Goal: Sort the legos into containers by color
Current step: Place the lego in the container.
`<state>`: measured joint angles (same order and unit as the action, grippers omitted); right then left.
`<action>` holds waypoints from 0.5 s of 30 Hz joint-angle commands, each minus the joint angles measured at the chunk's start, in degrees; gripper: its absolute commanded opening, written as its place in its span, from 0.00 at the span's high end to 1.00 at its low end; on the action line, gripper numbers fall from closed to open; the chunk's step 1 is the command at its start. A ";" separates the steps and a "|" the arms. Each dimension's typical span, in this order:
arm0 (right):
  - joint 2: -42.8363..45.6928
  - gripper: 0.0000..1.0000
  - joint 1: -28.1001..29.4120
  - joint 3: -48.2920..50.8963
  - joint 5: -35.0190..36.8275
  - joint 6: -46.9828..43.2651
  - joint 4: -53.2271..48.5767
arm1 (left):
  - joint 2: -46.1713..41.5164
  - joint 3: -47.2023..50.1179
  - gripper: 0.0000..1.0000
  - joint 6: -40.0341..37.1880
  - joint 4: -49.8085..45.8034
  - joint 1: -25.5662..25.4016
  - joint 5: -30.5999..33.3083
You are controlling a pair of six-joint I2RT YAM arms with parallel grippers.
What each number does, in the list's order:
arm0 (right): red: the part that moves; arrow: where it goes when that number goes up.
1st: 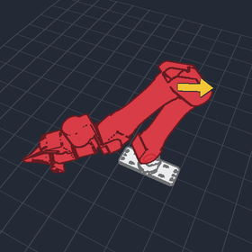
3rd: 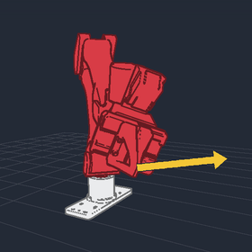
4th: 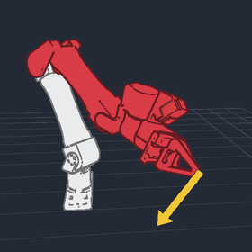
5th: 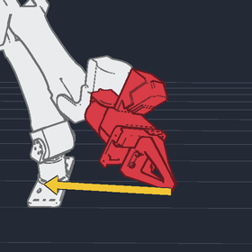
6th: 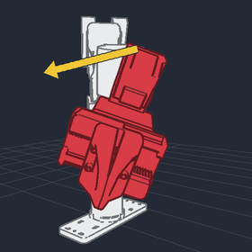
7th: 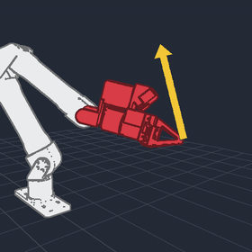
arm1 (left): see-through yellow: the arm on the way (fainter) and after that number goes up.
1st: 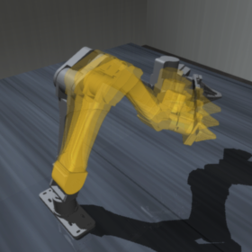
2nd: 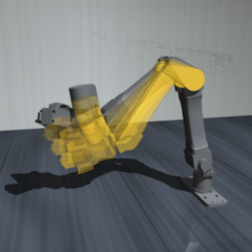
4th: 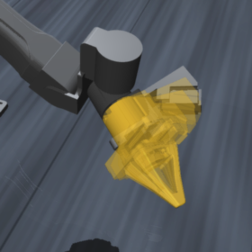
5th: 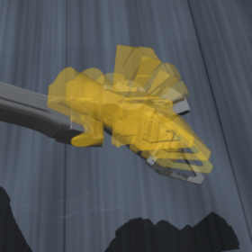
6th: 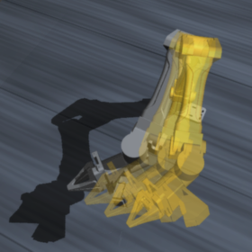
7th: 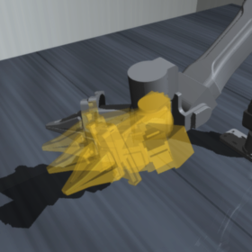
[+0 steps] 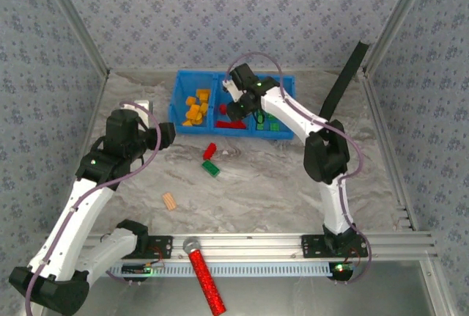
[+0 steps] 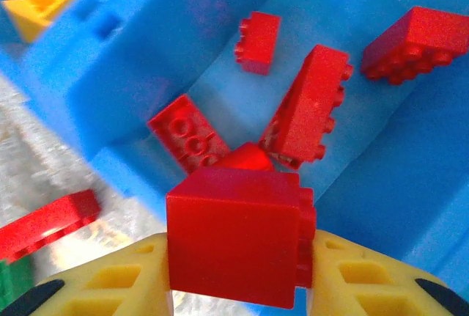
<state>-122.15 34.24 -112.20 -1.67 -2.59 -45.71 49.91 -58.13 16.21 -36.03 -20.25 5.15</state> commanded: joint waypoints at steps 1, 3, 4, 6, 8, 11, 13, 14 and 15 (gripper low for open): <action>-3.95 0.55 -0.04 -4.18 1.04 -2.13 -2.32 | -1.11 -1.55 0.20 0.50 -1.15 0.38 -0.75; -5.19 0.54 -0.21 -5.49 1.10 -2.32 -2.38 | -1.03 -1.46 0.20 0.54 -1.15 0.37 -0.74; -5.53 0.54 -0.23 -5.86 1.08 -2.41 -2.21 | -1.04 -1.36 0.20 0.64 -1.09 0.38 -0.84; -6.20 0.52 -0.23 -6.48 1.06 -2.50 -2.09 | -0.87 -1.25 0.20 0.68 -0.96 0.39 -0.92; -6.93 0.50 -0.15 -7.27 0.95 -2.44 -2.39 | -0.63 -1.29 0.20 0.75 -0.83 0.39 -1.15; -7.83 0.46 -0.20 -7.90 0.69 -2.51 -2.97 | -0.65 -1.29 0.20 0.84 -0.72 0.39 -1.21; -8.17 0.44 -0.06 -8.03 0.63 -2.65 -3.16 | -0.82 -1.27 0.20 0.85 -0.87 0.39 -1.27; -8.28 0.43 0.04 -8.03 0.64 -2.74 -3.35 | -0.95 -1.23 0.20 0.84 -0.88 0.39 -1.28; -8.28 0.43 0.04 -8.03 0.64 -2.77 -3.33 | -1.11 -1.20 0.20 0.78 -0.97 0.34 -1.20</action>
<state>-129.12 34.28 -118.43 -1.26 -4.60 -46.52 49.91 -58.13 16.21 -36.29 -20.25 4.78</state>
